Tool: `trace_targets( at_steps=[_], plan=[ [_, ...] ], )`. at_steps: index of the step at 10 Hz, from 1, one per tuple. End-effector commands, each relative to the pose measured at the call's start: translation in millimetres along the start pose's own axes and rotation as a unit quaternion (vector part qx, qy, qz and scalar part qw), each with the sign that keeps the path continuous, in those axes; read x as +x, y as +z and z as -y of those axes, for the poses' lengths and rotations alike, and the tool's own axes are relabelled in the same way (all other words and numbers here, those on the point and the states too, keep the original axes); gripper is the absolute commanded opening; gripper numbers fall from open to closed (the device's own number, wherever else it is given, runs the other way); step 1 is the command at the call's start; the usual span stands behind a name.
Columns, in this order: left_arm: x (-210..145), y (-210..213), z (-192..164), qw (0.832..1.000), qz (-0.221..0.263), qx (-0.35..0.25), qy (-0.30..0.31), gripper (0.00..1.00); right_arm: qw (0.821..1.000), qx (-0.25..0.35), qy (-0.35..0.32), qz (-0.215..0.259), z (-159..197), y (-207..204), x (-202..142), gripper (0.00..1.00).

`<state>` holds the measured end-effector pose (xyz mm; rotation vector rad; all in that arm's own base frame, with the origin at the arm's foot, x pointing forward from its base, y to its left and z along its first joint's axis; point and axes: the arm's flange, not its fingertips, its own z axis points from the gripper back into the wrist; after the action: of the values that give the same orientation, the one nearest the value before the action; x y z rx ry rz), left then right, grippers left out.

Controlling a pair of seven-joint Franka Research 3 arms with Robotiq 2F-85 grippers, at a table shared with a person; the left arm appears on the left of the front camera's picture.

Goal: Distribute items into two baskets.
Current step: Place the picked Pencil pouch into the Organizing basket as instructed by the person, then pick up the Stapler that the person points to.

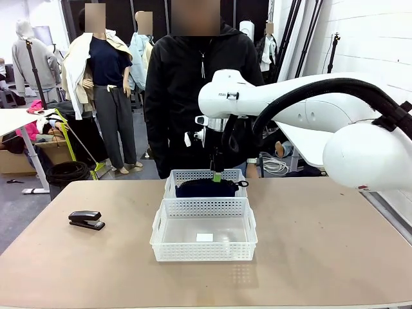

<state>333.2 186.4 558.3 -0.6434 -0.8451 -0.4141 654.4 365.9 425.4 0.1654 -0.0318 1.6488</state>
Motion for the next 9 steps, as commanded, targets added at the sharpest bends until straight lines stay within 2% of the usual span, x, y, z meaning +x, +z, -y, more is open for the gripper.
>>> trace_targets(
  at_steps=[1,9],
  plan=[
    [-0.9,1.3,-1.0,1.000,0.009,-0.005,-0.007,1.00,1.000,-0.006,-0.010,0.001,2.2,2.0,1.9,1.00],
    [-0.9,1.3,-1.0,1.000,0.009,-0.005,-0.007,1.00,1.000,0.000,-0.001,0.000,0.2,0.1,-0.2,1.00]
  ],
)
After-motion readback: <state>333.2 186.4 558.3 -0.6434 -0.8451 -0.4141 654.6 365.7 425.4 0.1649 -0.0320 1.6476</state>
